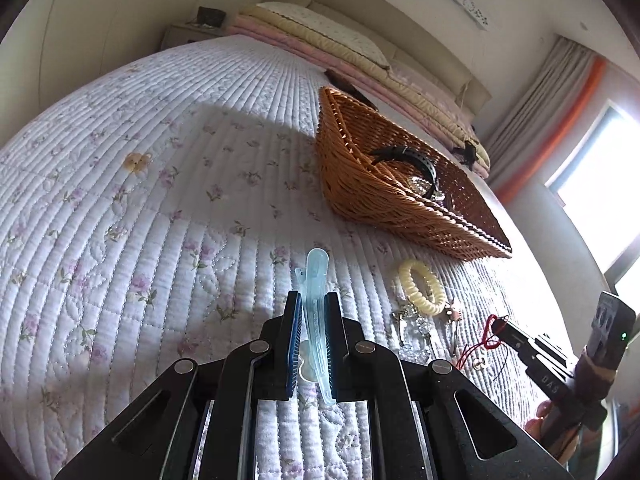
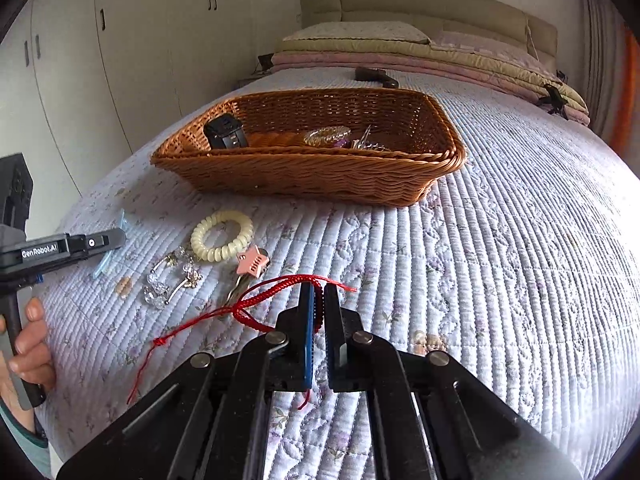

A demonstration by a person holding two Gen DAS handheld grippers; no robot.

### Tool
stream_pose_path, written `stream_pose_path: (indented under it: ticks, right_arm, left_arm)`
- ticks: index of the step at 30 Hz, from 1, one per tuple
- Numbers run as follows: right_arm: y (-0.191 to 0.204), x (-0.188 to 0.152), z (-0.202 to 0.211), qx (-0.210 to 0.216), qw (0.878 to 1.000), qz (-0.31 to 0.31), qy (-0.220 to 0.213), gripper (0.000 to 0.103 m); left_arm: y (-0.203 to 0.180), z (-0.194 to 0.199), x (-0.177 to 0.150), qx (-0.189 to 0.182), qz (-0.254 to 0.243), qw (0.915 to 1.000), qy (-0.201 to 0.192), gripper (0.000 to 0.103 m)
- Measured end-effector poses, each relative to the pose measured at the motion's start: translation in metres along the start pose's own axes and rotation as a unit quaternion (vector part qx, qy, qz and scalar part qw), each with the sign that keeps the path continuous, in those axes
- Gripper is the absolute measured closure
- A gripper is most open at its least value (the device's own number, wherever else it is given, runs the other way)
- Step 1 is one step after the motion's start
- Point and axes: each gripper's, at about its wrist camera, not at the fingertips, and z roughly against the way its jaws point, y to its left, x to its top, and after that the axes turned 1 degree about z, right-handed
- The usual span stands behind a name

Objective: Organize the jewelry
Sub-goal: 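Carry the blue clip and red cord into the basket and open both tools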

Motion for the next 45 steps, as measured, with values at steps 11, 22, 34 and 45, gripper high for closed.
stream_pose_path:
  ticks: [11,22,34,45]
  right_arm:
    - [-0.009,0.008,0.031,0.017,0.998,-0.028,-0.059,0.098]
    - [-0.023,0.088,0.049,-0.010,0.992,-0.059,-0.112,0.098]
    - [-0.033,0.174,-0.043,-0.064,0.993,-0.051,-0.081,0.098]
    - [-0.053,0.172,-0.117,-0.052,0.996,-0.075,0.014,0.098]
  left_arm:
    - [-0.020,0.018,-0.005,0.013,-0.041,0.9980,-0.045,0.092]
    - [-0.085,0.041,0.063,-0.014,-0.106,0.9908,-0.082,0.092]
    - [-0.107,-0.081,0.151,-0.027,-0.083,0.9959,-0.023,0.092]
    - [-0.105,-0.123,0.147,-0.006,-0.090,0.9959,0.010,0.092]
